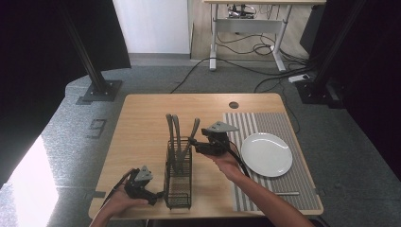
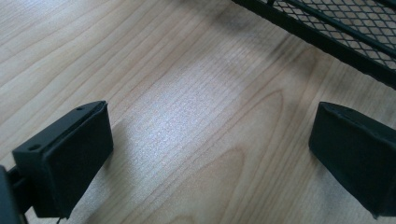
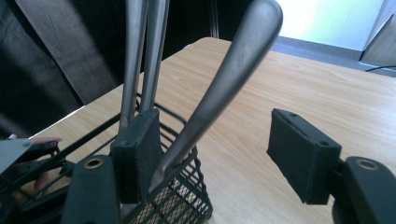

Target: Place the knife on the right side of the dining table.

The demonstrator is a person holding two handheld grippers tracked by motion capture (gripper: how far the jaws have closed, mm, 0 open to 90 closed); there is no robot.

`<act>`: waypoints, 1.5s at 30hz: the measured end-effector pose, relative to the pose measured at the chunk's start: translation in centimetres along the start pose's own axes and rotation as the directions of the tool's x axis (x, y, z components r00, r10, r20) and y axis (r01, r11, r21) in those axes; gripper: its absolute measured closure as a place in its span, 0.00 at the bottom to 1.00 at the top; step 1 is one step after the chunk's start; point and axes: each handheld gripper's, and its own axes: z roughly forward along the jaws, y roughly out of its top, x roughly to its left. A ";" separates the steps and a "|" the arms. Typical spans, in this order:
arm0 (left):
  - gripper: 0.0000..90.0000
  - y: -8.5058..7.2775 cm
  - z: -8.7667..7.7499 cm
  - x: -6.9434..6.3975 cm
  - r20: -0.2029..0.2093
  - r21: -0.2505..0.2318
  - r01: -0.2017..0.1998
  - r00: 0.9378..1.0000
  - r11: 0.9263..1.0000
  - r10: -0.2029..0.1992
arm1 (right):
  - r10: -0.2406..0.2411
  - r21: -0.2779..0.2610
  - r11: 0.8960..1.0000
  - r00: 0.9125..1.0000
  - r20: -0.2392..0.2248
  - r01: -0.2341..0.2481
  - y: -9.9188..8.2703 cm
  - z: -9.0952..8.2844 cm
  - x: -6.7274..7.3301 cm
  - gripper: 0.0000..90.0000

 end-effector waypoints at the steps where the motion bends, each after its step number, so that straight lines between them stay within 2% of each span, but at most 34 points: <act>1: 0.00 0.0 0.0 0.0 0.000 0.000 0.000 1.000 1.000 0.000 | 0.000 0.000 1.000 1.000 -0.004 0.000 0.1 0.2 0.0 0.41; 12: 0.00 0.0 0.0 0.0 0.000 -0.002 0.003 1.000 1.000 -0.003 | 0.047 -0.010 0.999 0.996 -0.072 -0.048 0.9 1.8 -0.7 0.58; 15: 0.00 0.0 0.0 0.0 0.001 -0.003 0.003 1.000 1.000 -0.003 | 0.042 -0.015 0.999 0.997 -0.062 -0.043 0.9 2.0 -1.0 0.66; 18: 0.00 0.0 0.0 0.0 0.000 -0.002 0.002 1.000 1.000 -0.002 | 0.038 -0.017 0.999 0.996 -0.085 -0.039 0.9 2.0 -1.0 0.74; 21: 0.00 0.0 0.0 0.0 0.000 -0.003 0.001 1.000 1.000 -0.001 | 0.047 -0.014 0.999 0.994 -0.094 -0.049 1.0 1.9 -1.0 0.76; 26: 0.00 0.0 0.0 0.0 0.001 -0.002 0.002 1.000 1.000 -0.002 | 0.090 -0.027 0.995 0.986 -0.143 -0.095 1.1 1.5 -0.9 0.81; 31: 0.00 0.0 0.0 0.0 0.001 0.000 -0.001 1.000 1.000 0.001 | 0.080 -0.043 0.995 0.980 -0.183 -0.089 1.3 1.0 -0.3 0.85; 33: 0.00 0.0 0.0 0.0 0.001 0.000 -0.001 1.000 1.000 0.001 | 0.099 -0.037 0.993 0.974 -0.206 -0.109 1.4 0.9 -0.3 0.86; 34: 0.00 0.0 0.0 0.0 0.001 -0.002 0.001 1.000 1.000 -0.001 | 0.127 -0.029 0.990 0.965 -0.228 -0.137 1.4 0.8 -0.5 0.88; 35: 0.00 0.0 0.0 0.0 0.000 -0.002 0.001 1.000 1.000 -0.001 | 0.127 -0.029 0.990 0.965 -0.228 -0.137 1.4 0.8 -0.5 0.88; 37: 0.00 0.0 0.0 0.0 0.001 0.000 -0.001 1.000 1.000 0.001 | 0.165 -0.015 0.984 0.952 -0.257 -0.175 1.5 0.6 -0.7 0.89; 39: 0.00 0.0 0.0 0.0 0.001 0.000 -0.001 1.000 1.000 0.001 | 0.171 -0.017 0.983 0.949 -0.265 -0.182 1.6 0.5 -0.7 0.90; 41: 0.00 0.0 0.0 0.0 0.002 0.000 -0.002 1.000 1.000 0.002 | 0.190 -0.022 0.979 0.939 -0.286 -0.204 1.7 0.3 -0.8 0.92; 45: 0.00 0.0 0.0 0.0 0.002 0.001 -0.002 1.000 1.000 0.002 | 0.177 -0.043 0.979 0.940 -0.290 -0.198 2.0 -0.2 -0.7 0.92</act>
